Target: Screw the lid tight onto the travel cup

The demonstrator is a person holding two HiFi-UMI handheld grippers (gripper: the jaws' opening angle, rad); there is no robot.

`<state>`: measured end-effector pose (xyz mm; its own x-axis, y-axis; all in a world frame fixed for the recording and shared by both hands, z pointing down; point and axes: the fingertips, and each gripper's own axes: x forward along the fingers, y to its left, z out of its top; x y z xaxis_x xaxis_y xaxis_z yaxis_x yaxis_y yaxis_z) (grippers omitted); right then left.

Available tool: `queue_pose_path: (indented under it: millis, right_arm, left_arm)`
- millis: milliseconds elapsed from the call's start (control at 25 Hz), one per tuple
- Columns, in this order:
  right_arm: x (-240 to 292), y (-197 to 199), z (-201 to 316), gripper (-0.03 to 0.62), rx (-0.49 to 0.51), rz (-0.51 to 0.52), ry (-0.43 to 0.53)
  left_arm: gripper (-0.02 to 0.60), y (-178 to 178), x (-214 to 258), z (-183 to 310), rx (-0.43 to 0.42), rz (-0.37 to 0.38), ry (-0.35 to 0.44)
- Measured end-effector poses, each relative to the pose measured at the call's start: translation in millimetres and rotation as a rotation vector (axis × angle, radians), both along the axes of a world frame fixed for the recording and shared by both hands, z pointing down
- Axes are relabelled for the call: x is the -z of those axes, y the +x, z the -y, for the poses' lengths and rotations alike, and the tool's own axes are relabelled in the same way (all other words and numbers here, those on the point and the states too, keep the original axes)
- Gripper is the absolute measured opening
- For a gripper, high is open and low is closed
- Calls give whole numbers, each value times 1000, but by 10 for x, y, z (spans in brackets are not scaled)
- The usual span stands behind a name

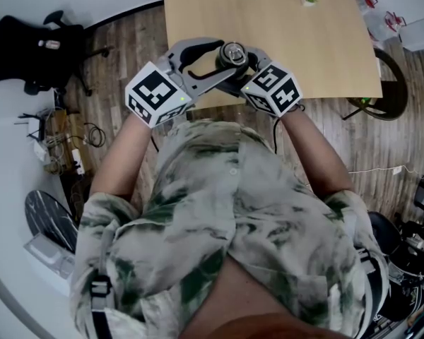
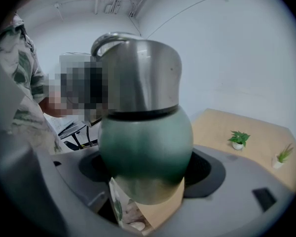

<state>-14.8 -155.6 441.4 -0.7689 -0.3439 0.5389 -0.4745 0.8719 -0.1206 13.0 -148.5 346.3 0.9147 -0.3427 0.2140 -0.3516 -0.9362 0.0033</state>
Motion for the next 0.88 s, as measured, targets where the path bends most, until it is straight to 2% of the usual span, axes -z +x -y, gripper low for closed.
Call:
queue_pose_path:
  millis: [280,880]
  right_arm:
    - [-48,106,55,405,-54,9,-13]
    - [1,335,55,405,-107,17,-3]
  left_arm:
    - [233,-226,128,99,53,-25,11]
    - [127,-855,-242,329,357,36,-94]
